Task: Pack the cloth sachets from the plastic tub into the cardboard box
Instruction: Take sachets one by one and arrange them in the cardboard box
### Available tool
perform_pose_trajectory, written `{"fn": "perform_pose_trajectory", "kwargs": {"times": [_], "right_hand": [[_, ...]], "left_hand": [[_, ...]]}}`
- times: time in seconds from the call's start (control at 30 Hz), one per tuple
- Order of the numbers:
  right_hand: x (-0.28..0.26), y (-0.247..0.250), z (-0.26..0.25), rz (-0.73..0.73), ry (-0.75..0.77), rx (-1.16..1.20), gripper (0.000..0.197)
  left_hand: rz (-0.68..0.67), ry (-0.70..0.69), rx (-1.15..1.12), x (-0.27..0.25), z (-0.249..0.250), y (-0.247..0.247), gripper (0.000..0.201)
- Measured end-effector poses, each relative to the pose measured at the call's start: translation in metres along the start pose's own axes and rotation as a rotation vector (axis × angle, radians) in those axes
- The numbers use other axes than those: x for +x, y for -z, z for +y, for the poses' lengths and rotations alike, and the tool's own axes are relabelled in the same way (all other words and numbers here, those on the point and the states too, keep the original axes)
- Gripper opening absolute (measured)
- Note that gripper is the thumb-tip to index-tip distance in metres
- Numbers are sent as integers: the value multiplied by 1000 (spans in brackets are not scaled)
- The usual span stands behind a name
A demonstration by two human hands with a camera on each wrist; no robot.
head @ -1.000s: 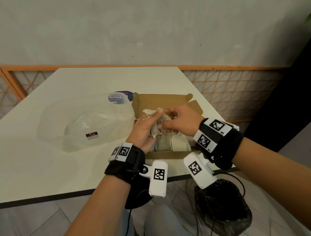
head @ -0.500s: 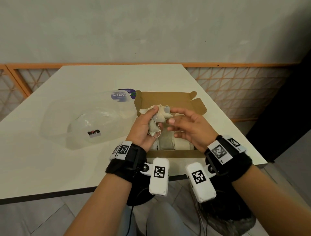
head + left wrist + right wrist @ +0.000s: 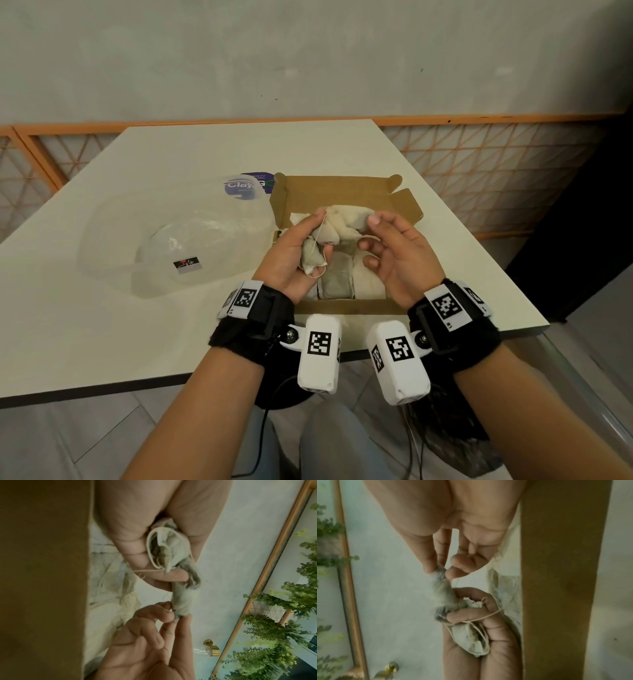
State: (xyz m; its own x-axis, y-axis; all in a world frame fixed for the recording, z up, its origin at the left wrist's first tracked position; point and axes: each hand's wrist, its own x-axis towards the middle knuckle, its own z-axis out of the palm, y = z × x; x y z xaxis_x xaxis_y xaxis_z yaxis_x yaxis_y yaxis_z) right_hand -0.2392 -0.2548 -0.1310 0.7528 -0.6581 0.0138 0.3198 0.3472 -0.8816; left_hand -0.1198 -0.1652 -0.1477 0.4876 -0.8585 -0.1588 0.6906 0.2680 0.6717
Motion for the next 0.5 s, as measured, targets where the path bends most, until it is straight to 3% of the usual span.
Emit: {"fn": "perform_pose_trajectory", "kwargs": {"times": [0.37, 0.5], "right_hand": [[2, 2, 0, 91, 18, 125, 11], [2, 5, -1, 39, 2, 110, 36]], "left_hand": [[11, 26, -44, 1, 1, 3, 20], [20, 10, -107, 0, 2, 1, 14]]}}
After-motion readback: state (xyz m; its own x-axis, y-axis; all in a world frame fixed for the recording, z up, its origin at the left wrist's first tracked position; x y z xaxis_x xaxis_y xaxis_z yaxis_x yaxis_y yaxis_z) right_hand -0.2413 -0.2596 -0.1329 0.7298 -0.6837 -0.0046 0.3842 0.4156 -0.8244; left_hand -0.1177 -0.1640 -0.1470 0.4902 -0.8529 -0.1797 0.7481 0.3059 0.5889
